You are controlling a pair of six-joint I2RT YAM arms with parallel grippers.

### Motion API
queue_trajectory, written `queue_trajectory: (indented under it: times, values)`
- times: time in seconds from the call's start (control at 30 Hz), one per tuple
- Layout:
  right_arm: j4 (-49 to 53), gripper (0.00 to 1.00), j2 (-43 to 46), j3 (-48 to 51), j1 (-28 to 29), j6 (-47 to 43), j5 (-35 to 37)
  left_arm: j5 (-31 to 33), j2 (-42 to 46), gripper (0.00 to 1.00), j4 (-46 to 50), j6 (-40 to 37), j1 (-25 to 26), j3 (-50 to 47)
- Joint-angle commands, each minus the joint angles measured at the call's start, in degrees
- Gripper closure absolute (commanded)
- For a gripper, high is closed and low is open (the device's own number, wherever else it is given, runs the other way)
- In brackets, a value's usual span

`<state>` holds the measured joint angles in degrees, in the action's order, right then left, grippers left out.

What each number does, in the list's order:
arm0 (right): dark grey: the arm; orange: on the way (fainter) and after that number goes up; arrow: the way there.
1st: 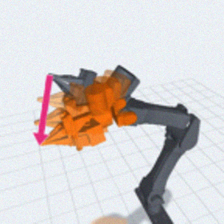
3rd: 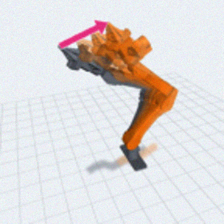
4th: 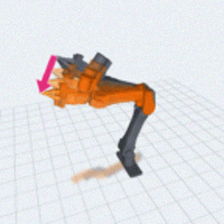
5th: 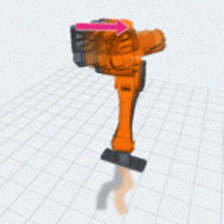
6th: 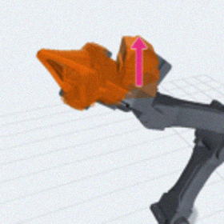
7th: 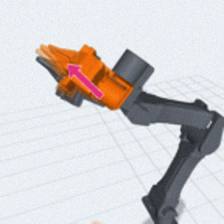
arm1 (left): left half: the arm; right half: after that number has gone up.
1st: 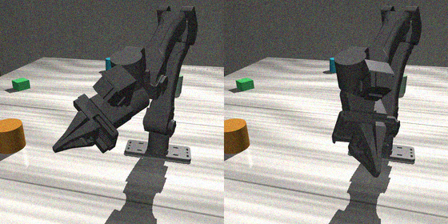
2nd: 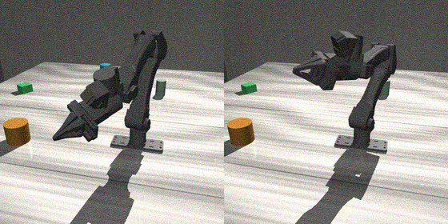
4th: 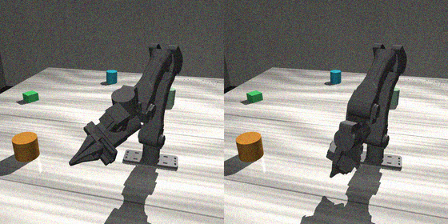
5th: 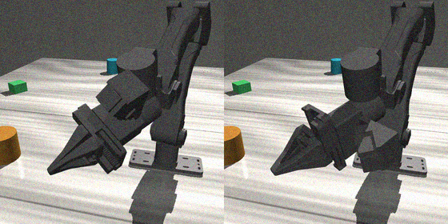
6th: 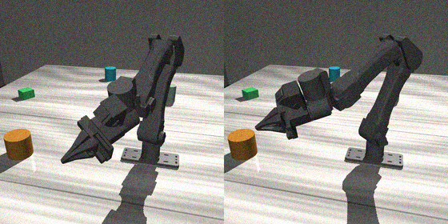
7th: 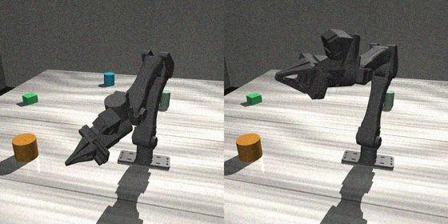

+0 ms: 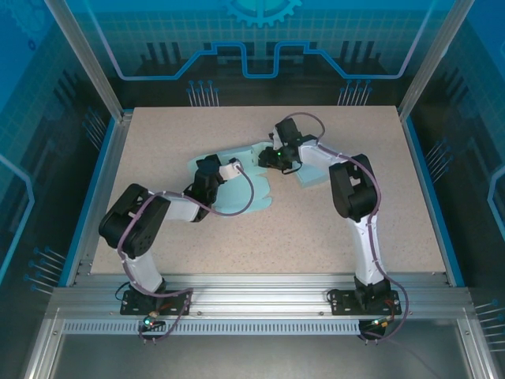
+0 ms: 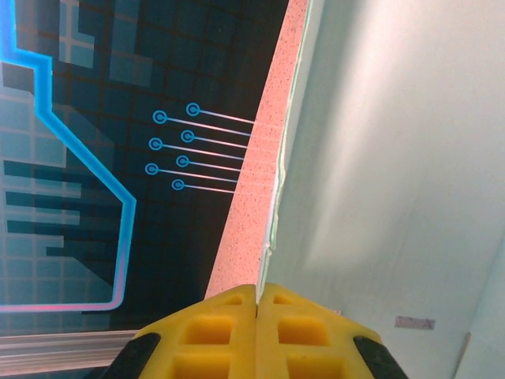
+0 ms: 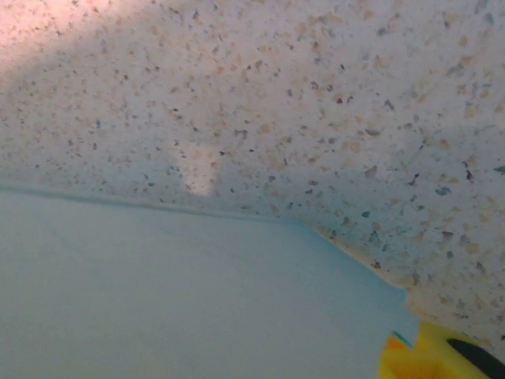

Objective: Fold the paper box

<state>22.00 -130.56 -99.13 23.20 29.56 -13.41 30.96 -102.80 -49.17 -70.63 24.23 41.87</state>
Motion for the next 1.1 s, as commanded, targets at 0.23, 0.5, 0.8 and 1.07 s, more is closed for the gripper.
queue_trajectory:
  times: [0.23,0.5,0.8,1.07]
  values:
    - [1.8,0.52,-2.4,-1.7,0.1,3.0,-1.1,2.4,-4.8,1.0,-7.7,-2.3,1.7,1.0]
    - [2.4,0.5,-2.4,-0.6,-0.1,4.5,0.3,1.0,-1.3,1.0,-4.2,2.3,1.1,0.8]
    - [-1.6,0.55,-1.2,2.7,-0.4,7.0,-5.5,2.7,-3.3,1.0,-6.0,0.5,1.1,1.2]
    - [-7.5,0.63,1.8,5.9,-1.6,10.7,-11.3,4.6,-5.8,1.0,-11.0,-3.7,1.8,1.3]
